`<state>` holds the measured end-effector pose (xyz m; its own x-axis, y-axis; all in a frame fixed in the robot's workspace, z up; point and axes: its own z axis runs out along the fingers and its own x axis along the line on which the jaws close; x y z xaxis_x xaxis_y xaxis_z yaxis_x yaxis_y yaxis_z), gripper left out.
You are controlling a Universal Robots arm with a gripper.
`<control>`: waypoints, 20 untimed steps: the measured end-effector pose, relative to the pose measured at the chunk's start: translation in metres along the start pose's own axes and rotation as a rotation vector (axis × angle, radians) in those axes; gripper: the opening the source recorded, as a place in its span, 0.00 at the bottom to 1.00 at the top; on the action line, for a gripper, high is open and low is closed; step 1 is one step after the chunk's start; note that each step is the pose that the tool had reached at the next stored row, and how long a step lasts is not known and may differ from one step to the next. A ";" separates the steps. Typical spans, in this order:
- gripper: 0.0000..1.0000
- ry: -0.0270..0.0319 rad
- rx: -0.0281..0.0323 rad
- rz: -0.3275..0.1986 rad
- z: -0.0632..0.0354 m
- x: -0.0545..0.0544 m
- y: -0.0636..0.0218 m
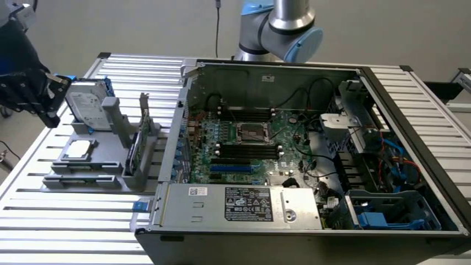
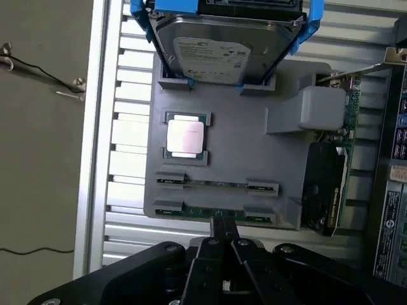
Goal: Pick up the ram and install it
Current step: 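Pick up the ram and move it above insertion slot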
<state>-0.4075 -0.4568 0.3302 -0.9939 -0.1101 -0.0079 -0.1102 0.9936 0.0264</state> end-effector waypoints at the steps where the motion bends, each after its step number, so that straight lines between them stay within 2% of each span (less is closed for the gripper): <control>1: 0.11 0.0003 -0.0002 -0.019 0.0008 0.000 0.0000; 20: 0.11 0.0100 -0.0030 -0.364 0.0142 0.000 -0.0004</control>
<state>-0.4075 -0.4568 0.3160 -0.8895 -0.4568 -0.0075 -0.4568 0.8892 0.0266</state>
